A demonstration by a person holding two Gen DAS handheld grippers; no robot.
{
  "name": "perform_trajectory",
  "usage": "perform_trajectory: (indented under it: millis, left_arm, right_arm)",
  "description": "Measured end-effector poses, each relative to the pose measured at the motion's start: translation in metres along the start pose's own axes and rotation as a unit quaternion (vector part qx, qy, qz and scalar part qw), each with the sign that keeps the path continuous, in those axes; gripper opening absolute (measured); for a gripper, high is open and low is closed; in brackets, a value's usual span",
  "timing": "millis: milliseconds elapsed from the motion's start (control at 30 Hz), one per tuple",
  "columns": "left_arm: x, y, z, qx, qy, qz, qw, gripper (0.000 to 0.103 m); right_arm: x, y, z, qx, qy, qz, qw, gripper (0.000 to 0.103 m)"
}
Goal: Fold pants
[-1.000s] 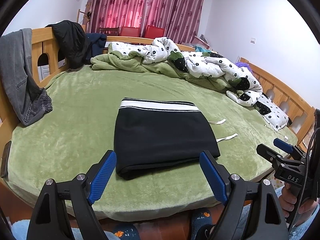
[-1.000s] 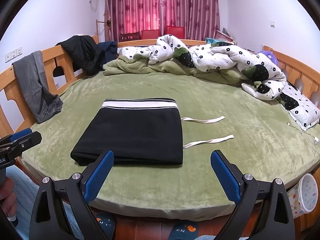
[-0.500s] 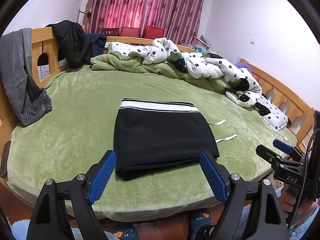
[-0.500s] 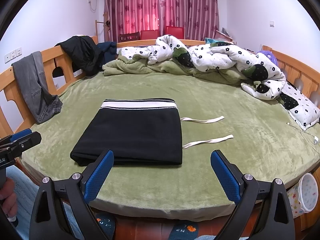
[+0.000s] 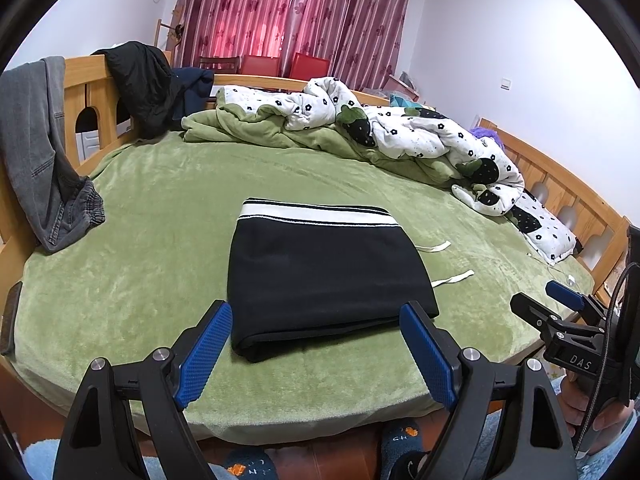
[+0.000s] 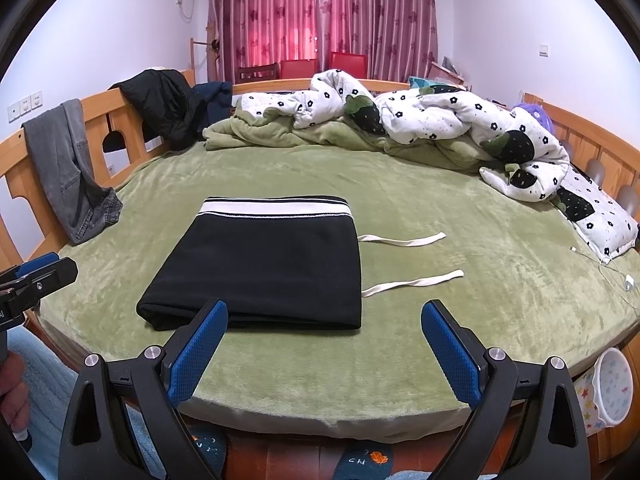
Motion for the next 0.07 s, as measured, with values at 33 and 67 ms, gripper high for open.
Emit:
perform_trajectory:
  millis: [33, 67]
  left_arm:
    - [-0.0002, -0.0005, -0.0009, -0.001, 0.002, 0.000, 1.0000, 0.085]
    - [-0.0002, -0.0011, 0.0004, 0.000, 0.005, 0.001, 1.0000, 0.085]
  right_arm:
    - [0.0003, -0.0002, -0.0008, 0.000, 0.001, 0.000, 1.000, 0.096]
    - [0.0003, 0.0001, -0.0001, 0.001, 0.002, 0.000, 1.000, 0.096]
Point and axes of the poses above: each gripper's, at about its wrist camera, not at the fingertips, and x roughly against the way its jaws point, z to its right, y to its underside, the point moved 8 cm from there along -x, roughly the way its jaws point, and after that the axes turned 10 degrees about -z, right-handed, at the moved point
